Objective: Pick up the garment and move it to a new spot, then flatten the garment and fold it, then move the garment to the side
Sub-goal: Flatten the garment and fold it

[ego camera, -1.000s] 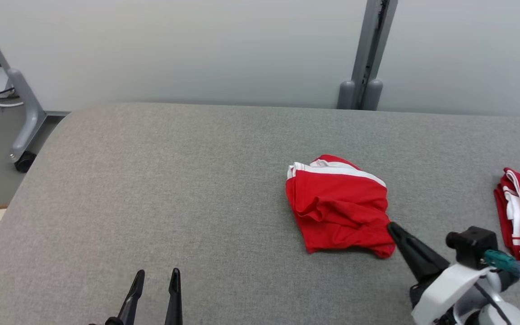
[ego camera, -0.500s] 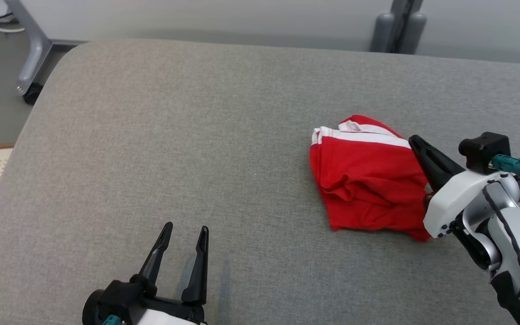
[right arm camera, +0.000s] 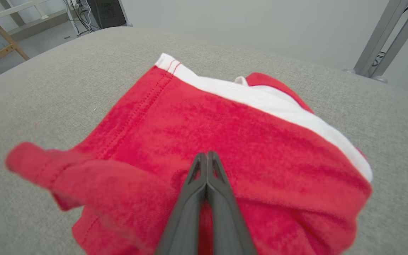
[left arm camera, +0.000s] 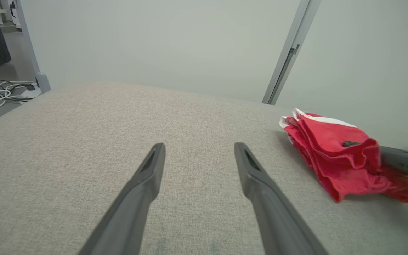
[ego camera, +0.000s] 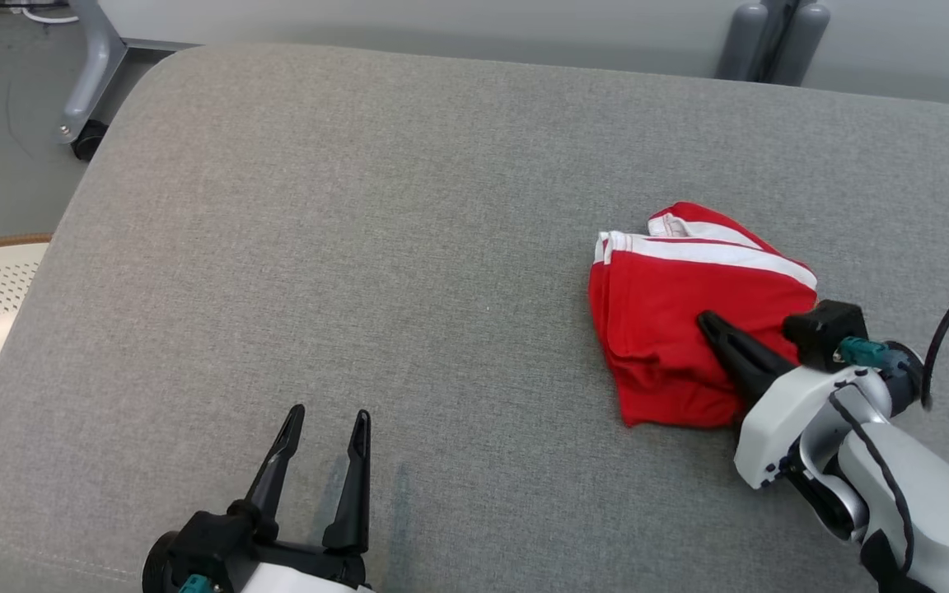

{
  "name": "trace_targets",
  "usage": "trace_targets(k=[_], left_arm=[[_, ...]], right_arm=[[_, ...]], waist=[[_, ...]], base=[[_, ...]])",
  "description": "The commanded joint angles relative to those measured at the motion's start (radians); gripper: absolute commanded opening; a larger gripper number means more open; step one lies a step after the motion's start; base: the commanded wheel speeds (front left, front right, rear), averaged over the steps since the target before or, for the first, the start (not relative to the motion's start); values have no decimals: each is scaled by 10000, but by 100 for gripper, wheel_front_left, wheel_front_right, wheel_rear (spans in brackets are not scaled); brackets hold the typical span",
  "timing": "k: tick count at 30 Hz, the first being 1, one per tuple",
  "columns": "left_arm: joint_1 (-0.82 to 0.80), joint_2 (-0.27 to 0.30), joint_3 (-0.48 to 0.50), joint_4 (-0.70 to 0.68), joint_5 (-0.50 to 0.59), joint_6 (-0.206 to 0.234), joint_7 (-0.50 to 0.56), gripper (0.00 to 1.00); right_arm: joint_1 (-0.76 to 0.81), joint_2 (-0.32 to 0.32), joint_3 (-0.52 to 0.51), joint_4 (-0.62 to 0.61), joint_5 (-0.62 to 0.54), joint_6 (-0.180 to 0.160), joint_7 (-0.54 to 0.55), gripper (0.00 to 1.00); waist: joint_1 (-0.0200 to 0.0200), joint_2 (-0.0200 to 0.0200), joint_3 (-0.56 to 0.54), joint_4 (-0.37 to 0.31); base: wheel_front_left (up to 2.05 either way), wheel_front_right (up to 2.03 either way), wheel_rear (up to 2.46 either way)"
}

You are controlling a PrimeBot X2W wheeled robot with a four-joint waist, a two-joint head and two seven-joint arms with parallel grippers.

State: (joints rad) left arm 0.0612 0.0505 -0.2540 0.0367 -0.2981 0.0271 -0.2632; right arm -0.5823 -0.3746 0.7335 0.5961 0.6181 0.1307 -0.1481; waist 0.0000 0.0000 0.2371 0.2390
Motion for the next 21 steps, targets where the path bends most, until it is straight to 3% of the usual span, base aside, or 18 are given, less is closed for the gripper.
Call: trace_targets(k=[1,6,21], left_arm=[[56,19,45,-42,20,-12,-15,100],[46,18,61,-61,75,-15,-15,100],[204,18,94,86,-31,81,-15,100]], right_arm=[[88,-56,110,-32,97,2,-113,0],[206,-6,812,-153,347,2,-314,0],[277,922,2298,384,740,2,-693,0]], waist=[[0,0,-20,-102],[0,0,19,-336],[0,0,-417,-453]], base=[[0,0,0],[0,0,0],[0,0,0]])
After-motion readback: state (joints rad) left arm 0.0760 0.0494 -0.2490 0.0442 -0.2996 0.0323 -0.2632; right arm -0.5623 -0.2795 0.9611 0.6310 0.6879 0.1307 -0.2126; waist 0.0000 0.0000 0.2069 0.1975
